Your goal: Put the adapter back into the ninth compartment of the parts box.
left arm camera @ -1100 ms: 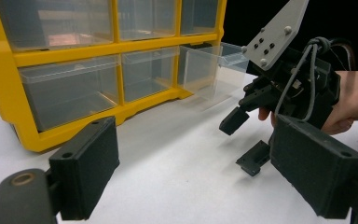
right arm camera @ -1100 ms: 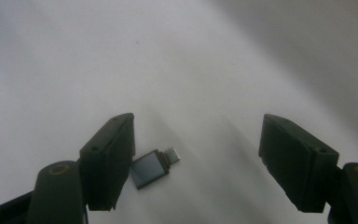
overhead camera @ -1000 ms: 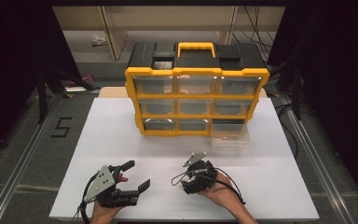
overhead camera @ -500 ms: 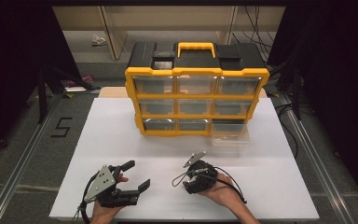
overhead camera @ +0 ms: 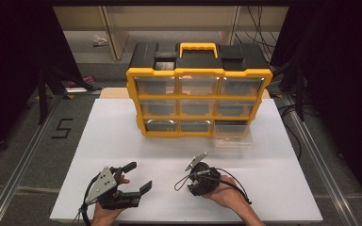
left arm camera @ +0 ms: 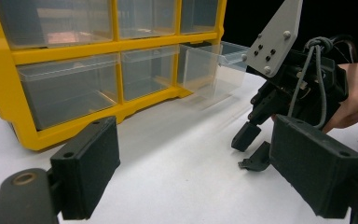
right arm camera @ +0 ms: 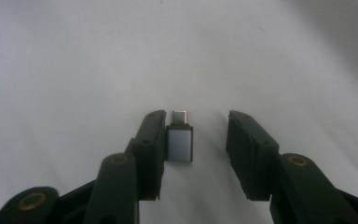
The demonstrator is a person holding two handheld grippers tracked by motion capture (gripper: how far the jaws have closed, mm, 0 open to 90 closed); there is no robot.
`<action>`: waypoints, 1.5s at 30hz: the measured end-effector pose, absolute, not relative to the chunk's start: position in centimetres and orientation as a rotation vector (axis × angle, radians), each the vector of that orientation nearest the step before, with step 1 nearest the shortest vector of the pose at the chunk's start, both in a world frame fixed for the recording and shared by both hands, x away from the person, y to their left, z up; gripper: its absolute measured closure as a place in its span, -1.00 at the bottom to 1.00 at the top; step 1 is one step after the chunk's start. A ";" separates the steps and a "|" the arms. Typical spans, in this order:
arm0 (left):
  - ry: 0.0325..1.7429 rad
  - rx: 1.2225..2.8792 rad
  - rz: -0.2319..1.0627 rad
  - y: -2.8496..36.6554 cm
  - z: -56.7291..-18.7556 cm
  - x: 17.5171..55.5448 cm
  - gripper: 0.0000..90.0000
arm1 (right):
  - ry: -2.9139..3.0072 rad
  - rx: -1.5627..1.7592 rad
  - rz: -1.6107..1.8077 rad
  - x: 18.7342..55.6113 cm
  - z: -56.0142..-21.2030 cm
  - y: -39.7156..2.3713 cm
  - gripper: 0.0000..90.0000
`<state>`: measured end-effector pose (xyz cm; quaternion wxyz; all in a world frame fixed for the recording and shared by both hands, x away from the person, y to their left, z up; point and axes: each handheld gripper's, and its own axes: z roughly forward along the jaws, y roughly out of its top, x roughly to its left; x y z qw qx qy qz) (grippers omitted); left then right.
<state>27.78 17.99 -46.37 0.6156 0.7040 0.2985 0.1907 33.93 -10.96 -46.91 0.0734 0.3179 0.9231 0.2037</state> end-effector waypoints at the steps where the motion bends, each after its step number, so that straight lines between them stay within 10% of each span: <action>1: 0.687 1.622 0.440 18.0 -46.4 27.8 -0.66 | 2.777 0.954 0.603 33.9 -46.9 -11.0 0.36; 45: 0.686 1.613 0.434 18.0 -46.3 27.8 -0.65 | 2.654 0.862 0.803 33.8 -43.2 -12.9 0.70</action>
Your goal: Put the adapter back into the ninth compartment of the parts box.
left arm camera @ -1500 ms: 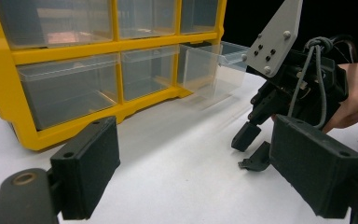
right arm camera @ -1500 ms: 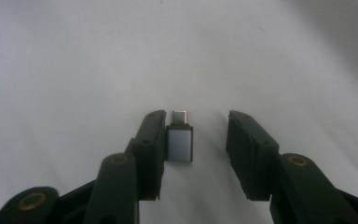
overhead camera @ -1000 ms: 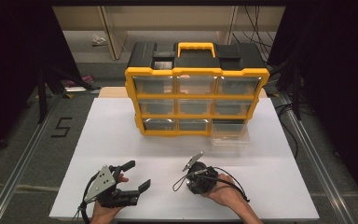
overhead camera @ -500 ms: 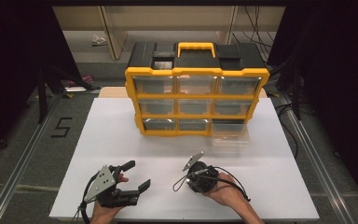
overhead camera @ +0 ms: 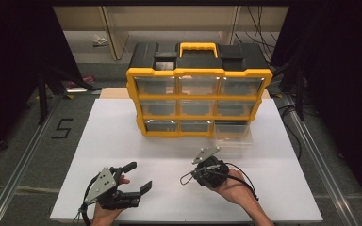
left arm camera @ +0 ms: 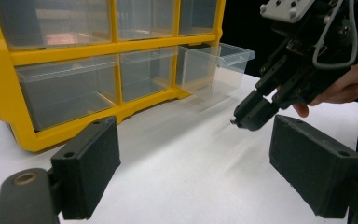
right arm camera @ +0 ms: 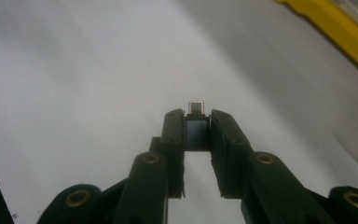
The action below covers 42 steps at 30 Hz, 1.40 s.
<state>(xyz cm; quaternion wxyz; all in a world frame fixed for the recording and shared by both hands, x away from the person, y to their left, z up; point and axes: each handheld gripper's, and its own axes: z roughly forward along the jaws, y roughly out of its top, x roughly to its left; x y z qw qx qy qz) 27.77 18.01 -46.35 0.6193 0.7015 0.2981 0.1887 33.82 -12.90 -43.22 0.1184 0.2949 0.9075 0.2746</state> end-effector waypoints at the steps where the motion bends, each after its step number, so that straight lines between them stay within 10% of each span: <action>1: 0.686 1.614 0.434 18.0 -46.3 27.8 -0.65 | 2.641 0.863 0.817 33.8 -43.1 -13.0 0.70; 42: 0.679 1.613 0.437 18.0 -46.3 27.7 -0.65 | 2.396 0.913 1.032 34.2 -40.4 -15.9 0.70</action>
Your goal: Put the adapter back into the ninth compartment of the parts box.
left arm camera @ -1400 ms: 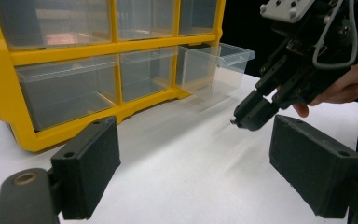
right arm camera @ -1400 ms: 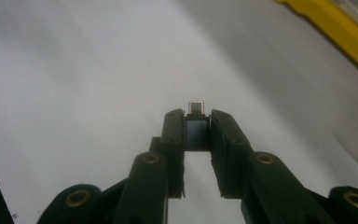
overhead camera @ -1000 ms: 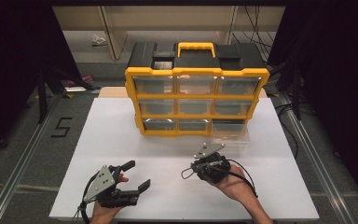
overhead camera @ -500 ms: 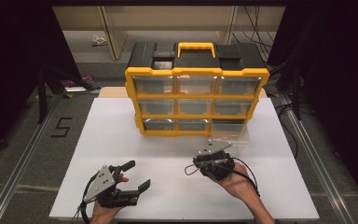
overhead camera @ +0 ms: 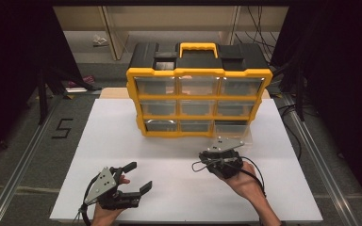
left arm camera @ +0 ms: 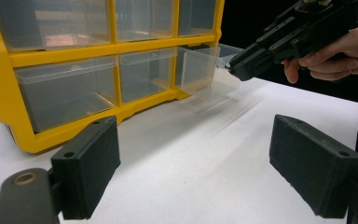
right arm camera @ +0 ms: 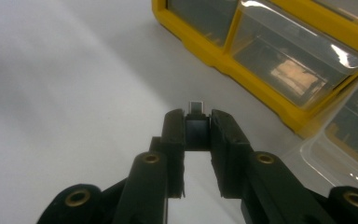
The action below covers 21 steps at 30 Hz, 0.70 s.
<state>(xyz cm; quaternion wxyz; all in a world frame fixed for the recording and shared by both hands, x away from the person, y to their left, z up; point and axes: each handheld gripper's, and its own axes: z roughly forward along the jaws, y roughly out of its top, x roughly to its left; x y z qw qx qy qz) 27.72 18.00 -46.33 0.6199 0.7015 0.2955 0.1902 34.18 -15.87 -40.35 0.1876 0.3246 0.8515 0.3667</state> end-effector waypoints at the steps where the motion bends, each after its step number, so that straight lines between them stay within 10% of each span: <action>1: 0.680 1.613 0.437 18.0 -46.3 27.7 -0.65 | 2.388 0.910 1.037 34.2 -40.3 -16.0 0.70; 21: 0.680 1.613 0.438 18.0 -46.3 27.7 -0.65 | 2.291 0.954 1.090 34.6 -39.3 -17.7 0.70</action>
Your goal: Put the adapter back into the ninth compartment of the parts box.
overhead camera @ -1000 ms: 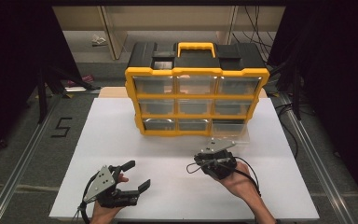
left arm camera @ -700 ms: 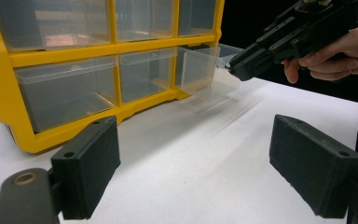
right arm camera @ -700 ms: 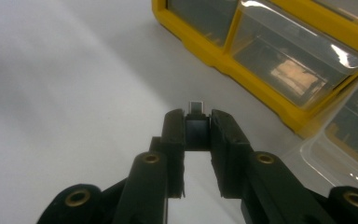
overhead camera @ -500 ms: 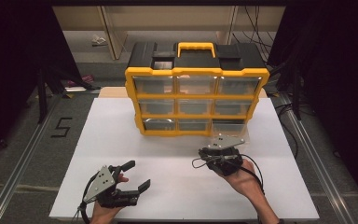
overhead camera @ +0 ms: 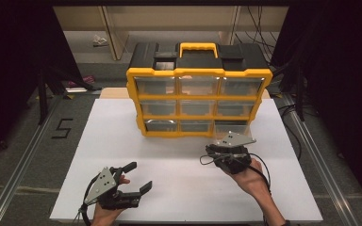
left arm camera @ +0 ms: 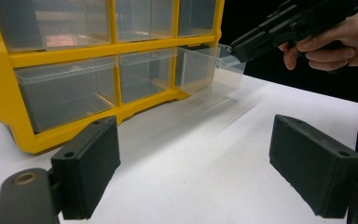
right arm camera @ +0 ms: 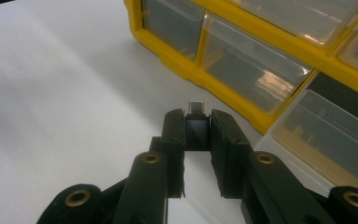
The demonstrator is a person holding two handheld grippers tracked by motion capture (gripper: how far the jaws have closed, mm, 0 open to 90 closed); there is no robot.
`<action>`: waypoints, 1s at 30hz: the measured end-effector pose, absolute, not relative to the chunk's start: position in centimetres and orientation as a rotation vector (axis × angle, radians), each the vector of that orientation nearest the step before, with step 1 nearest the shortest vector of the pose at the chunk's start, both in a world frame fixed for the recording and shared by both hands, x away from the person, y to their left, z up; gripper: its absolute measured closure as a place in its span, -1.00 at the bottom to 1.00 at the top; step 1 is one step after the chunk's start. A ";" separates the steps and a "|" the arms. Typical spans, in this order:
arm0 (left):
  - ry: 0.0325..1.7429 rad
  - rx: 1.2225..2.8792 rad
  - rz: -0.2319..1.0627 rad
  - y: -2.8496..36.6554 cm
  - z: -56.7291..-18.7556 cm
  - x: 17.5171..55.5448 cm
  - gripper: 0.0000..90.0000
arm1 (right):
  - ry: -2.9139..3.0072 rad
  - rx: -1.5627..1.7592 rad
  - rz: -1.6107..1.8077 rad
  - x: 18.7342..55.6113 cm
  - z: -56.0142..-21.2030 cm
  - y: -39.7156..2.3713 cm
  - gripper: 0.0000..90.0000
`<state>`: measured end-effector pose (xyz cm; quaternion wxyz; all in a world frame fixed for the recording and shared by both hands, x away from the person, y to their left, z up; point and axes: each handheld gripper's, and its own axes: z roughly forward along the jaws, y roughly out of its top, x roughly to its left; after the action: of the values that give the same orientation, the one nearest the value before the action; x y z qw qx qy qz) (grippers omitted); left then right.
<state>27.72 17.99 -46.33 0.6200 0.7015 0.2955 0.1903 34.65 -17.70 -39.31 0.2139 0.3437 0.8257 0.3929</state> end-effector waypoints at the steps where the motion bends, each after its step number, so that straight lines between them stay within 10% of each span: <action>1: 0.679 1.613 0.438 18.0 -46.3 27.7 -0.65 | 2.291 0.954 1.090 34.6 -39.3 -17.7 0.70; 30: 0.678 1.613 0.439 18.0 -46.3 27.7 -0.65 | 2.154 1.032 1.149 35.5 -38.7 -20.0 0.70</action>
<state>27.72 17.97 -46.35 0.6202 0.7015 0.2947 0.1910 35.48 -20.02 -38.71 0.2431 0.3776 0.7884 0.4205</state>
